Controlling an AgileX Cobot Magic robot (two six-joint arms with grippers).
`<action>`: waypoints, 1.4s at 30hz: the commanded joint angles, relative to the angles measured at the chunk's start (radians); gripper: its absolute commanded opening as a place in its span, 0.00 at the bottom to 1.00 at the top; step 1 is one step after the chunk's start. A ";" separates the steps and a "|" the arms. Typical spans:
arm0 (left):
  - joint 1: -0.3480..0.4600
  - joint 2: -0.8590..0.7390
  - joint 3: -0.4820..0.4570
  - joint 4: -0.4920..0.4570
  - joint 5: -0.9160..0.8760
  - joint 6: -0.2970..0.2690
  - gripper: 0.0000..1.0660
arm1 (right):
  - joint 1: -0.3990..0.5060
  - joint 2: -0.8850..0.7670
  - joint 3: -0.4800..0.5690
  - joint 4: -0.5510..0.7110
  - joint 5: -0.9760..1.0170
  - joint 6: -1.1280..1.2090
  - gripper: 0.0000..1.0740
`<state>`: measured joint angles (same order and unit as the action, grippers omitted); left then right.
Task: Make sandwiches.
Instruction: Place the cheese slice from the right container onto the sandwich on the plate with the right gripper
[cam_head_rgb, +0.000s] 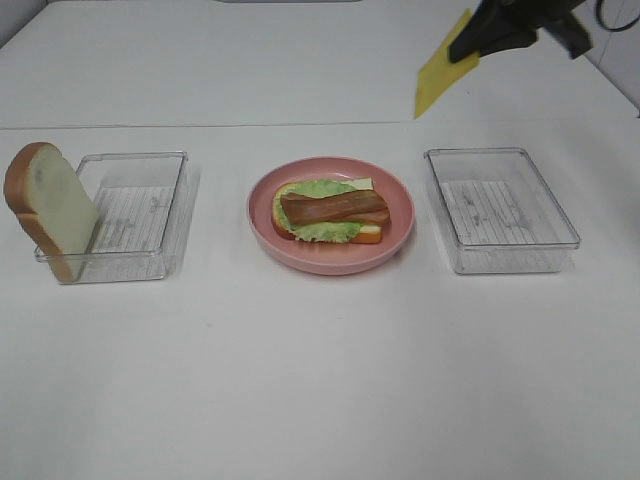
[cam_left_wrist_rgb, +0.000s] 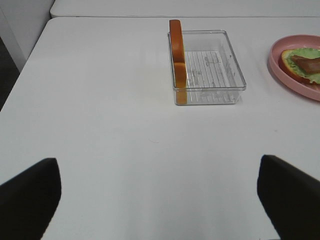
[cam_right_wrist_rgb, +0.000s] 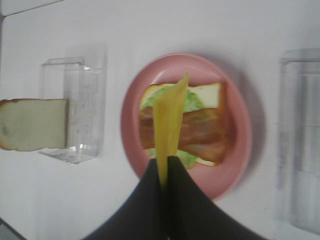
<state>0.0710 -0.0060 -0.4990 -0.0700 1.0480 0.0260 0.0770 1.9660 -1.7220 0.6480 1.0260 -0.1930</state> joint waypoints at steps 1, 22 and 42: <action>-0.002 -0.019 0.000 -0.006 -0.015 -0.009 0.95 | 0.115 0.049 0.024 0.088 -0.091 -0.040 0.00; -0.002 -0.019 0.000 -0.006 -0.015 -0.009 0.95 | 0.266 0.281 0.024 0.150 -0.275 -0.031 0.00; -0.002 -0.019 0.000 -0.006 -0.015 -0.009 0.95 | 0.266 0.302 0.024 -0.092 -0.271 0.081 0.02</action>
<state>0.0710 -0.0060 -0.4990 -0.0700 1.0480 0.0260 0.3450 2.2680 -1.7030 0.5880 0.7530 -0.1250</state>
